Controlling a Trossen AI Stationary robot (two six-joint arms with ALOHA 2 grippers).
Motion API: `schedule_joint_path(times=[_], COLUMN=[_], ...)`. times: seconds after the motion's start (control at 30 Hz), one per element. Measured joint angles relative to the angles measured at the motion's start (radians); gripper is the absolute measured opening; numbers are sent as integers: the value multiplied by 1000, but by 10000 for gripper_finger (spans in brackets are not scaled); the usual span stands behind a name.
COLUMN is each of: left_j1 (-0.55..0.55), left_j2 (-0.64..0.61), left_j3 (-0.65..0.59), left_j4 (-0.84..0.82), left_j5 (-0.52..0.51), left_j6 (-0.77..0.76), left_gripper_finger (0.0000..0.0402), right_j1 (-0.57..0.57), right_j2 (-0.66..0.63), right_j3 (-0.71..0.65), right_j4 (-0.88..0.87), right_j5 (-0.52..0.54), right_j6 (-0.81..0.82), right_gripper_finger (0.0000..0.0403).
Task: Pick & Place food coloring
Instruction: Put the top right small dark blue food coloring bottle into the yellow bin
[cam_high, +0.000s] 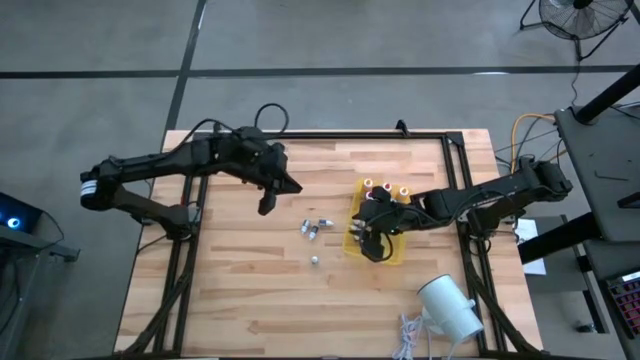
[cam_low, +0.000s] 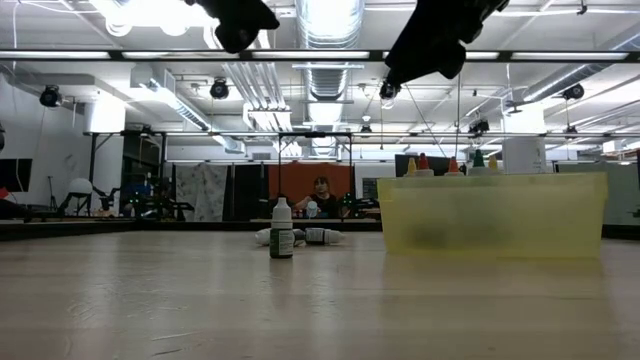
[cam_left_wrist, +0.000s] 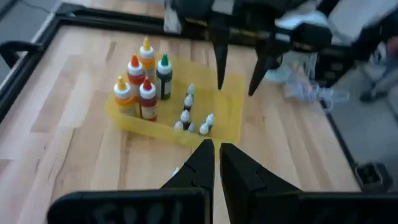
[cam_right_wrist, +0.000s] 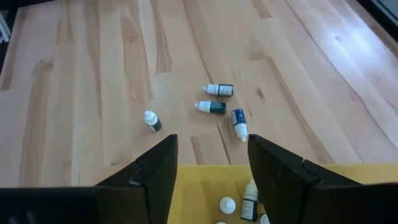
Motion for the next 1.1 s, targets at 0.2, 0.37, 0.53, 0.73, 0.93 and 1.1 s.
schedule_joint_path(times=[0.2, 0.37, 0.53, 0.73, 0.93, 1.1], left_j1=[0, -1, -1, -1, -1, -1], left_j2=[-104, -139, -141, -131, -131, -131], left_j3=[-161, -245, -301, -309, -309, -309], left_j4=[152, 173, 207, 218, 263, 267], left_j5=[-171, -203, -204, -204, -205, -206], left_j6=[-120, -158, -195, -196, -195, -194], left_gripper_finger=[0, 0, 0, 0, 0, 0], right_j1=[-3, -29, -68, -130, -195, -224], right_j2=[0, 2, 19, 41, 73, 132], right_j3=[-3, 12, 42, 69, 113, 179], right_j4=[2, 2, 3, 2, -8, -66], right_j5=[0, -3, -5, -80, -153, -162], right_j6=[23, 26, 24, 28, 23, -2], right_gripper_finger=[187, 187, 187, 187, 187, 187])
